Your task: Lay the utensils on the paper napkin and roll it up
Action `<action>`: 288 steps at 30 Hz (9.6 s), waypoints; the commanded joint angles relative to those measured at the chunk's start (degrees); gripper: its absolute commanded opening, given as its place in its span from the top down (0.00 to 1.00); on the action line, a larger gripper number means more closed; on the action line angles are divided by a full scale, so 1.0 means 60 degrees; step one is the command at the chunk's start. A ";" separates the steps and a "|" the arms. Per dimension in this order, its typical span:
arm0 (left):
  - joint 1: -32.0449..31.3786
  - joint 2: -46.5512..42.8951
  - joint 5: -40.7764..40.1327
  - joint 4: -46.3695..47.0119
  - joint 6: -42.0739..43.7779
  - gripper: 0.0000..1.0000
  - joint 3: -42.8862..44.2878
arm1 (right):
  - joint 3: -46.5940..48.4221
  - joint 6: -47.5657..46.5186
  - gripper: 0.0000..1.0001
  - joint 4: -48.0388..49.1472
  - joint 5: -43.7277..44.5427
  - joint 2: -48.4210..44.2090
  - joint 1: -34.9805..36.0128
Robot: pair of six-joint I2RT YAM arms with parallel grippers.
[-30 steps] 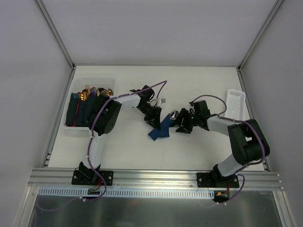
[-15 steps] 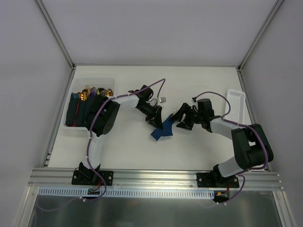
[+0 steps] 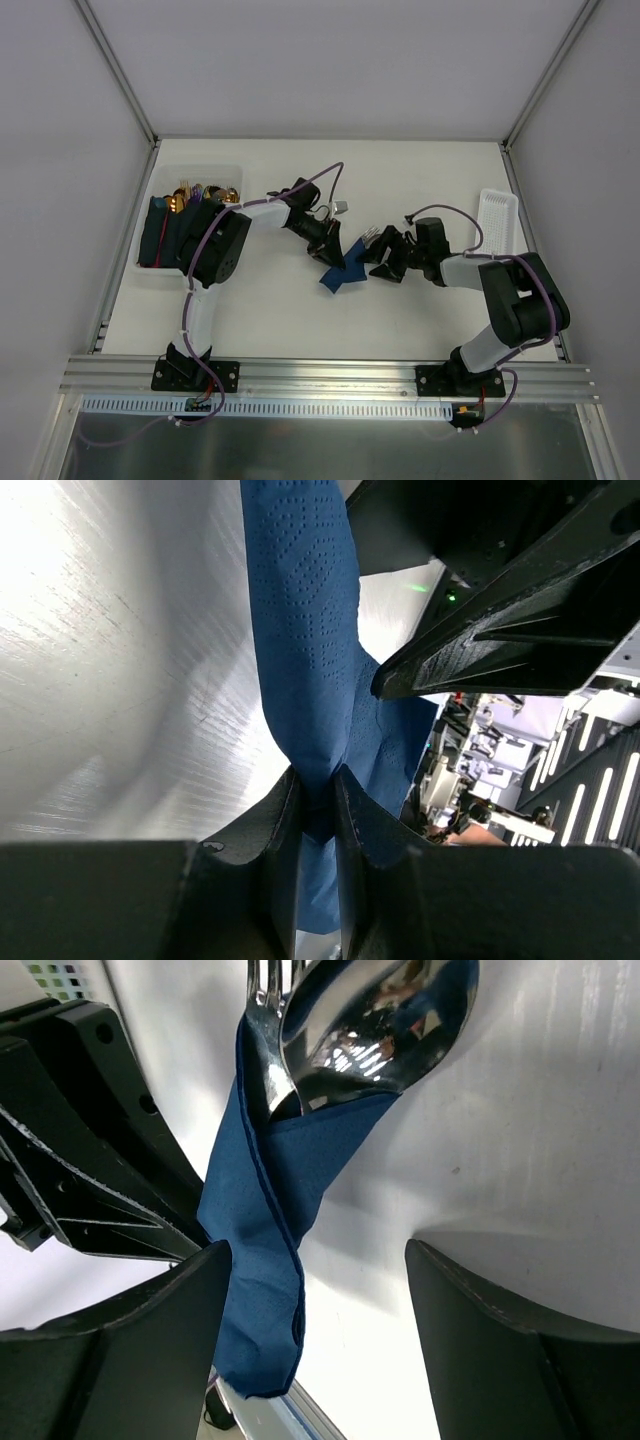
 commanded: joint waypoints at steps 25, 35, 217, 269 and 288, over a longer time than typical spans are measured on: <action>0.0498 -0.1490 0.2959 1.0110 -0.7687 1.00 -0.2998 | -0.1639 0.3376 0.22 0.8364 -0.0574 0.0547 0.0065; 0.0484 -0.1563 0.3047 1.2285 -0.9419 1.00 -0.3380 | -0.1478 0.3800 0.28 0.8847 -0.0530 0.0459 0.0094; 0.0117 -0.6763 0.0058 0.6528 -0.4072 1.00 -0.3336 | 0.2082 0.1823 0.90 0.1699 0.3294 -0.3643 0.3492; 0.1743 -0.7701 0.0982 0.8755 -0.6973 0.38 -0.4038 | 0.3209 0.1032 1.00 0.3194 0.1038 -0.3525 0.3873; 0.1772 -0.7569 0.0483 1.0360 -0.8113 0.45 -0.4580 | 0.3078 0.1047 1.00 0.3340 0.1067 -0.3540 0.3976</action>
